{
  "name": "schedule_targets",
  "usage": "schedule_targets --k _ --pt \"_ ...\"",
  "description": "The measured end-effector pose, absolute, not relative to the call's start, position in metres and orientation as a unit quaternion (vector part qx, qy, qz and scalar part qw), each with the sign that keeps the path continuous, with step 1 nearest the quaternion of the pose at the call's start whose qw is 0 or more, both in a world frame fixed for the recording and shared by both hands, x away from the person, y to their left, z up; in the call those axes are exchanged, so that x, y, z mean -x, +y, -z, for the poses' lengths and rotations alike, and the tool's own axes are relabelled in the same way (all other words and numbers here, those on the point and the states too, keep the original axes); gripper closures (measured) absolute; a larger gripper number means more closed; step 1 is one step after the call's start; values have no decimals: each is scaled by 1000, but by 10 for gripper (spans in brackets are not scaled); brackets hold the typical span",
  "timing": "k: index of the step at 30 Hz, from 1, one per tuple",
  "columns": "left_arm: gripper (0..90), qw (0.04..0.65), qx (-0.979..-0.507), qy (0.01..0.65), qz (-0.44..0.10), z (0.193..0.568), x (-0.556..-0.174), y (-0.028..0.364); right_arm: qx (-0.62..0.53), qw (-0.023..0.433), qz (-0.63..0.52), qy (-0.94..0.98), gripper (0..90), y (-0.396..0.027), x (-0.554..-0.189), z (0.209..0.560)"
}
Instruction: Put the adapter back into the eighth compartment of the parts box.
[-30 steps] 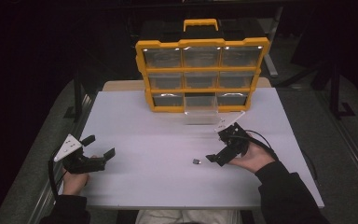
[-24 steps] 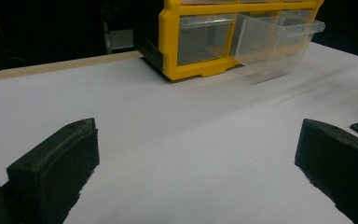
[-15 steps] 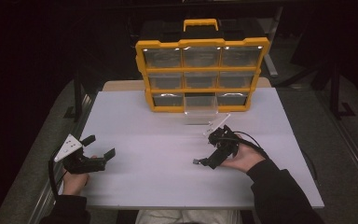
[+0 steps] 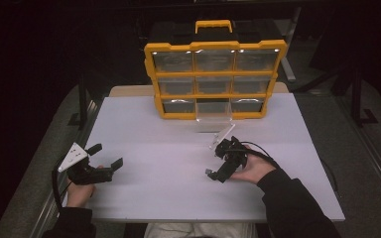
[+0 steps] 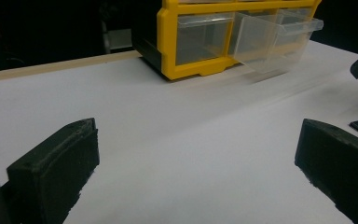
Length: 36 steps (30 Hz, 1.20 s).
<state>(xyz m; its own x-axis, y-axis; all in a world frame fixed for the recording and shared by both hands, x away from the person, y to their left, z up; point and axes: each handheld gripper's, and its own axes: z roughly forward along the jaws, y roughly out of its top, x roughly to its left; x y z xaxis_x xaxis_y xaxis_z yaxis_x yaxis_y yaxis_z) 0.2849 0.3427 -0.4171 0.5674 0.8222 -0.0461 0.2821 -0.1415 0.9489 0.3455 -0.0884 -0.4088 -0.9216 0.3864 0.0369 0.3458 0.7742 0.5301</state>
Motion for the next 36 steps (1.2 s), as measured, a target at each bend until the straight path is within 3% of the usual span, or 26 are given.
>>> schedule_targets --k 4,20,36 --pt "0 528 -711 389 -256 417 -285 342 -188 32 -269 944 0 -84 -346 412" --pt "0 529 -711 388 -253 417 -284 342 -161 10 -251 955 173 -74 -348 421" --pt "0 529 -711 389 -250 418 -284 341 -153 -2 -232 961 428 -66 -356 426"
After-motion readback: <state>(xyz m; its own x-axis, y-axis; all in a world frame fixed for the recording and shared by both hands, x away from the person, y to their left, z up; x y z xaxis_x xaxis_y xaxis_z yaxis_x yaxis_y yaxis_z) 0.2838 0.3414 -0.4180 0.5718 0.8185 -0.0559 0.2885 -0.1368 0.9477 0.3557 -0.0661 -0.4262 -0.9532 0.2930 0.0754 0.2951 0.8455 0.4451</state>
